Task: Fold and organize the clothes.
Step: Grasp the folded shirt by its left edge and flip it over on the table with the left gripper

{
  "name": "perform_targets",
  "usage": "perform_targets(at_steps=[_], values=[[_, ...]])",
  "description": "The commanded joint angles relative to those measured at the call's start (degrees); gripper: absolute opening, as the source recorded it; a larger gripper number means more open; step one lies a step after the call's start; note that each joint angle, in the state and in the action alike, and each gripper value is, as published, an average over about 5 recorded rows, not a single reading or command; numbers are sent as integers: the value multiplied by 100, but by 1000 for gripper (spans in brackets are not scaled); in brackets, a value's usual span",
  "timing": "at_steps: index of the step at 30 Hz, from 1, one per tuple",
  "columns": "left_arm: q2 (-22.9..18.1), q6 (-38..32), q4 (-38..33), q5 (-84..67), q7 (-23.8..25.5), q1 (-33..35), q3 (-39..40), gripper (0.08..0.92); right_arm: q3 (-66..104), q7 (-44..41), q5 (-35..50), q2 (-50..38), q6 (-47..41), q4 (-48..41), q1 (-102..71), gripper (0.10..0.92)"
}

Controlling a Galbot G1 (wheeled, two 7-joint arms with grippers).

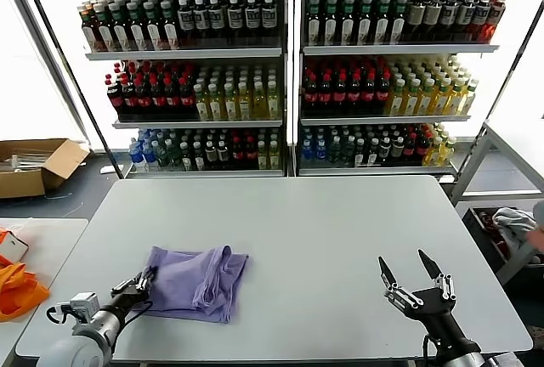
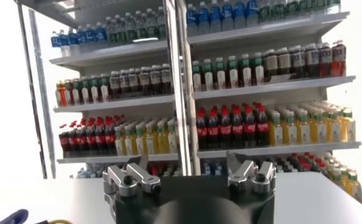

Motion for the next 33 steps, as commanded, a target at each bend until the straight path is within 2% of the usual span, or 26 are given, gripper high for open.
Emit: perform_targets(at_steps=[1,4,8,11,15,18,20,27,29,33], values=[[592,-380,-90,10,51,103,-1506,153,-13,8,35,-12,9,-44,24,823],[978,-363,10,-191,194,151,-2184,116,-84,8,27,-14,11,-77,72,823],[1508,-304,167,-257,523,197,-2790,114,-182,11,19,-28,9,-112,153,823],[1784,-184,174,-262,623,136,-2915,114,-219,12,19,-43,12,-123,196,823],[1828,-10,-155,-260,587,119,-2747,114,-167,14,70,-69,27,-137,202,823],[1516,119,-714,-105,427,261,-2191,114,-144,21,143,-80,54,-177,179,823],[1169,182,-1129,178,306,327,-1529,114,-165,25,161,-53,67,-207,173,823],[-204,222,-2238,904,-876,26,1608,114,-95,27,155,60,102,-145,-27,823],[-526,213,-2125,1114,-986,-143,2434,114,-44,24,162,68,116,-106,-132,823],[-1049,212,-1040,1160,-1282,-856,3554,114,40,23,161,50,123,-12,-282,823]])
